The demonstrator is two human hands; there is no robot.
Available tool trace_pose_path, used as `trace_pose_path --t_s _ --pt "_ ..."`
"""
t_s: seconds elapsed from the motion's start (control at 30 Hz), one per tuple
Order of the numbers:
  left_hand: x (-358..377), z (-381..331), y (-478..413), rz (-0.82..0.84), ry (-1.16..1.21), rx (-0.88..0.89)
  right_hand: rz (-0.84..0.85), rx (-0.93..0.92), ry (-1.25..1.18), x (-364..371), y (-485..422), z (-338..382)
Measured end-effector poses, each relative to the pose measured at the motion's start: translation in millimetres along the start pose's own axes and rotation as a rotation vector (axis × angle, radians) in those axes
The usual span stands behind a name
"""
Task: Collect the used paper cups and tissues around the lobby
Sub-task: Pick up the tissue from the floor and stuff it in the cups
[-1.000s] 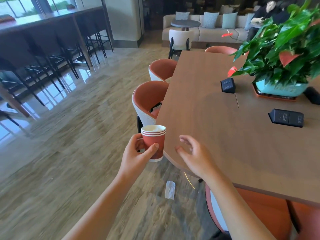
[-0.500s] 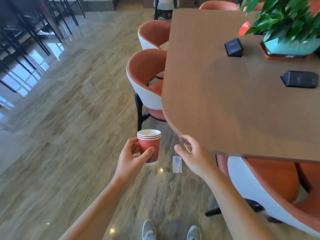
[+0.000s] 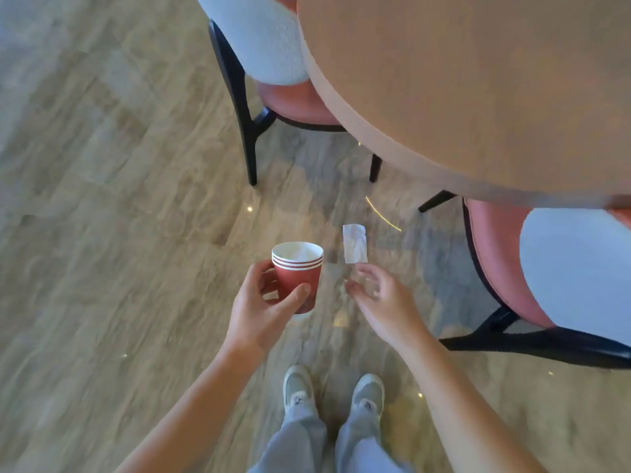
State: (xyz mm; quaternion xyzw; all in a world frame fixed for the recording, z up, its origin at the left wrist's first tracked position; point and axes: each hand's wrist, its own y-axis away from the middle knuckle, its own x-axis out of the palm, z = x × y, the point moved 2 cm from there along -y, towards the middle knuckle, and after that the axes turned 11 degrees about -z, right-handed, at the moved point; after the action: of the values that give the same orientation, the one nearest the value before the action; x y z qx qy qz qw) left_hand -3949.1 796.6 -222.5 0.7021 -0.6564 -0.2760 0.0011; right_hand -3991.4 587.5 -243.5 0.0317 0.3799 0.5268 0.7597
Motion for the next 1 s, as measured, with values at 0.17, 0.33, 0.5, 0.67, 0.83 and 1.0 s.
trace_pose_path --t_s 0.17,0.33,0.5,0.67,0.83,1.0 --pt "69.0 104.4 -61.3 0.004 -0.014 0.014 -0.039 0.012 0.006 62.5 -76.3 -94.5" --pt "129.1 179.2 -126.9 0.008 -0.017 0.083 -0.096 -0.031 0.028 105.8 -159.5 -156.4" --pt "174.7 194.1 -211.1 0.041 -0.028 0.29 -0.171 -0.216 0.124 121.5 -254.8 -164.7" --pt "187.3 192.4 -268.7 0.032 -0.068 0.406 -0.221 -0.362 0.165 124.3 -304.8 -162.8" --pt "185.2 196.6 -271.4 0.057 -0.075 0.321 -0.209 -0.341 0.098 127.7 -307.9 -165.5" --pt "186.9 219.1 -285.5 0.121 -0.208 0.28 -0.149 -0.282 0.192 141.5 -336.4 -202.2"
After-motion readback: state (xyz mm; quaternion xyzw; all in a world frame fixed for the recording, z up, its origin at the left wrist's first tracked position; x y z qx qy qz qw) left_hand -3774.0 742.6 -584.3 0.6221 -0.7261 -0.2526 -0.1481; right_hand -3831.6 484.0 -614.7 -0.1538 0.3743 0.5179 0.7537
